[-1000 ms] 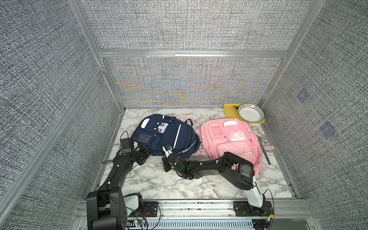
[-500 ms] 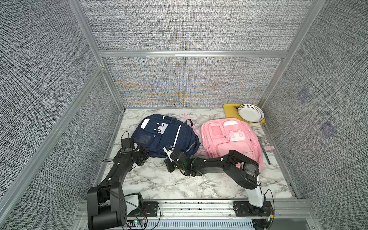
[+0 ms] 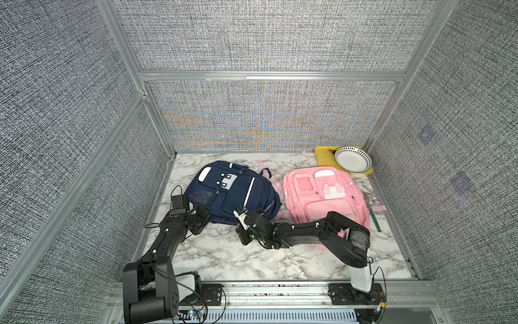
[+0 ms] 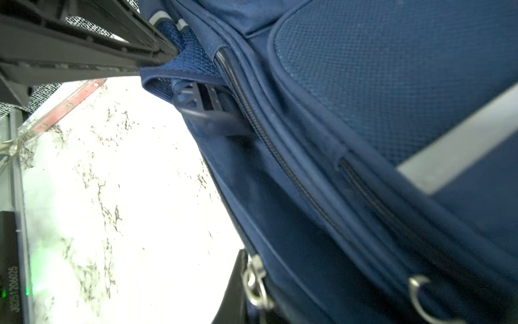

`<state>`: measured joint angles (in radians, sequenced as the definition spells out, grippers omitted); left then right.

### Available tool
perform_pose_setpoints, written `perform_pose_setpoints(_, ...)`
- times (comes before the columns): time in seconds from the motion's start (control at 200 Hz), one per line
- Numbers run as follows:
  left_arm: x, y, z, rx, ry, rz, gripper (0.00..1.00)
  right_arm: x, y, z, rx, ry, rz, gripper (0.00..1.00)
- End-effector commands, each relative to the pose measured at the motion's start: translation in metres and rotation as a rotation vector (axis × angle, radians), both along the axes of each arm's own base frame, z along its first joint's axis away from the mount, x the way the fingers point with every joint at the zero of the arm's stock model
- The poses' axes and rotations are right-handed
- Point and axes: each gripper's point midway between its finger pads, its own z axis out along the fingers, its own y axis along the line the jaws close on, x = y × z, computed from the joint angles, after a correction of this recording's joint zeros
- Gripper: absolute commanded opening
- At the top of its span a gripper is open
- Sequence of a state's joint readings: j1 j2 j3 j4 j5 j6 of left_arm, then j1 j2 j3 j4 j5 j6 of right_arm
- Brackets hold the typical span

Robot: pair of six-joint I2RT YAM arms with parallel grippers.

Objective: Zip up the backpack
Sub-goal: Zip the zipper on the backpack.

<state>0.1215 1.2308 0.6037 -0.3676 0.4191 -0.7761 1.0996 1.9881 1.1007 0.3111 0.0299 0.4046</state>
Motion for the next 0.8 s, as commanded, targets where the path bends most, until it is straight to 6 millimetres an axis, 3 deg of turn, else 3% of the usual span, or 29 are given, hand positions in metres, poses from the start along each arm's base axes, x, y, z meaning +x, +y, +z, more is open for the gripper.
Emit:
perform_pose_setpoints(0.0,0.011,0.018,-0.001,0.102,-0.033,0.023,0.0,0.002,-0.01,-0.004,-0.044,-0.018,-0.016,0.0)
perform_pose_setpoints(0.37,0.012,0.031,-0.011,0.181,0.007,0.039,0.0,-0.003,-0.027,-0.007,-0.062,-0.02,-0.03,0.0)
perform_pose_setpoints(0.796,0.009,0.034,-0.016,0.199,0.021,0.044,0.0,-0.003,-0.043,-0.003,-0.069,-0.032,-0.052,0.0)
